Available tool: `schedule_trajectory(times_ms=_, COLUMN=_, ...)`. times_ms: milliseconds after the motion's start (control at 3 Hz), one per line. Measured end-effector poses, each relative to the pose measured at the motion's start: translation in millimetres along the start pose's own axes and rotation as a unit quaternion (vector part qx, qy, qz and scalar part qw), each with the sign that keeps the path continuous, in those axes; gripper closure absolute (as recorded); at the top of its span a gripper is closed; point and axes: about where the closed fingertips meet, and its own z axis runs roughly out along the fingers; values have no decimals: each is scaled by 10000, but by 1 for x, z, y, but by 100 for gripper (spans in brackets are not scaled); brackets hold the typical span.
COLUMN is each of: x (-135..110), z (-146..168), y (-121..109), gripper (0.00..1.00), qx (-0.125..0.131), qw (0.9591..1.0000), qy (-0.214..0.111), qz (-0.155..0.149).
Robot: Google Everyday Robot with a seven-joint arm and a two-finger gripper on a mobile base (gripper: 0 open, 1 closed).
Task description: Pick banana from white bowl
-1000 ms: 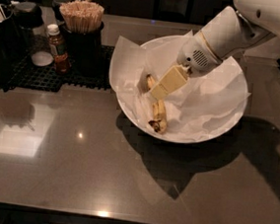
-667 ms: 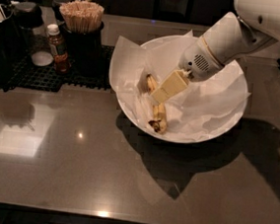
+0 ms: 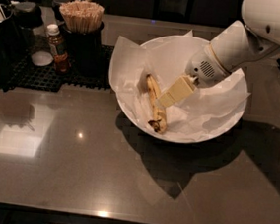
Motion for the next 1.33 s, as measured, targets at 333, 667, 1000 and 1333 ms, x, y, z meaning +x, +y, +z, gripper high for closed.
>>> schedule_trajectory(times_ms=333, x=0, z=0, y=0, gripper=40, qx=-1, qw=10000, qy=0, qz=0)
schedule_trajectory(times_ms=667, x=3, z=11, y=0, gripper=40, qx=-173, qw=9998, qy=46, qz=-1)
schedule_trajectory(times_ms=1000, x=5, z=20, y=2, gripper=41, qx=-343, qw=9994, qy=96, qz=0)
schedule_trajectory(times_ms=1333, x=6, z=26, y=4, gripper=43, qx=-442, qw=9989, qy=127, qz=-3)
